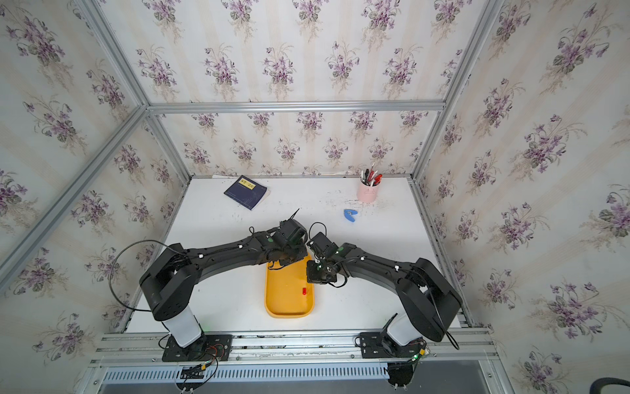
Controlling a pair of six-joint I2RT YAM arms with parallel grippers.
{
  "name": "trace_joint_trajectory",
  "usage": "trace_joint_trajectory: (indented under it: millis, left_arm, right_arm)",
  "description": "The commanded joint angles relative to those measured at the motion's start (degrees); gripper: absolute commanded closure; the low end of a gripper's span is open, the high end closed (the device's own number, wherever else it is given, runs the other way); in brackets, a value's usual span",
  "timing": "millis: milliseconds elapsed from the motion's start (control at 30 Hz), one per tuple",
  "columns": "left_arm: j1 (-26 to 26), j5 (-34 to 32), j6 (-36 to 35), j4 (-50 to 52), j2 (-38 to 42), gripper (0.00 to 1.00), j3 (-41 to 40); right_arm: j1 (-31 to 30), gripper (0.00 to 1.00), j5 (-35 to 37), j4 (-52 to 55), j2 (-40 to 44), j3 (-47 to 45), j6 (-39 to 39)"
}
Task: Take the screw protection sleeves out of the storage box
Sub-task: Pick up the screw protection sleeve from the storage box, then place the screw protection sleeve at the center of the board.
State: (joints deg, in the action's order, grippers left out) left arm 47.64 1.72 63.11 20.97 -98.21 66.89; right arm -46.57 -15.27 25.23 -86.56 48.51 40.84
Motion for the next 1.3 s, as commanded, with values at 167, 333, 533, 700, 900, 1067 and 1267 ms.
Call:
trace_joint_trajectory:
  millis: [167, 333, 533, 700, 900, 1067, 1267]
  left_arm:
    - [-3.77, -2.24, -18.05, 13.81, 15.12, 0.89, -0.69]
    - [-9.72, -4.46, -24.51, 23.08, 24.91, 0.87, -0.62]
    - [-15.50, -5.03, -31.10, 24.94, 26.75, 0.86, -2.34]
    - [-16.42, -5.11, -34.57, 22.92, 19.74, 0.87, -2.57]
    - [-16.60, -5.97, -37.71, 20.29, 8.50, 0.87, -1.28]
    - [-16.61, -6.70, -39.60, 18.59, 1.92, 0.88, -0.42]
    - [-16.55, -7.25, -40.25, 17.93, -2.80, 0.88, 0.68]
  right_arm:
    - [-0.10, 1.00, 0.71, 1.66, 0.08, -0.26, -0.32]
    - [-0.10, 1.00, 0.85, 1.90, 0.50, -0.35, -0.23]
    - [-0.10, 1.00, 0.86, 2.26, 0.23, 0.17, -0.39]
    - [-0.15, 1.00, 0.90, 2.62, 0.13, 0.66, -0.58]
    - [-0.13, 1.00, 1.03, 3.21, 0.17, 0.96, -0.84]
    - [-0.11, 1.00, 1.14, 3.33, 0.10, 1.06, -0.93]
    - [-0.11, 1.00, 0.94, 3.42, -0.23, 1.37, -1.15]
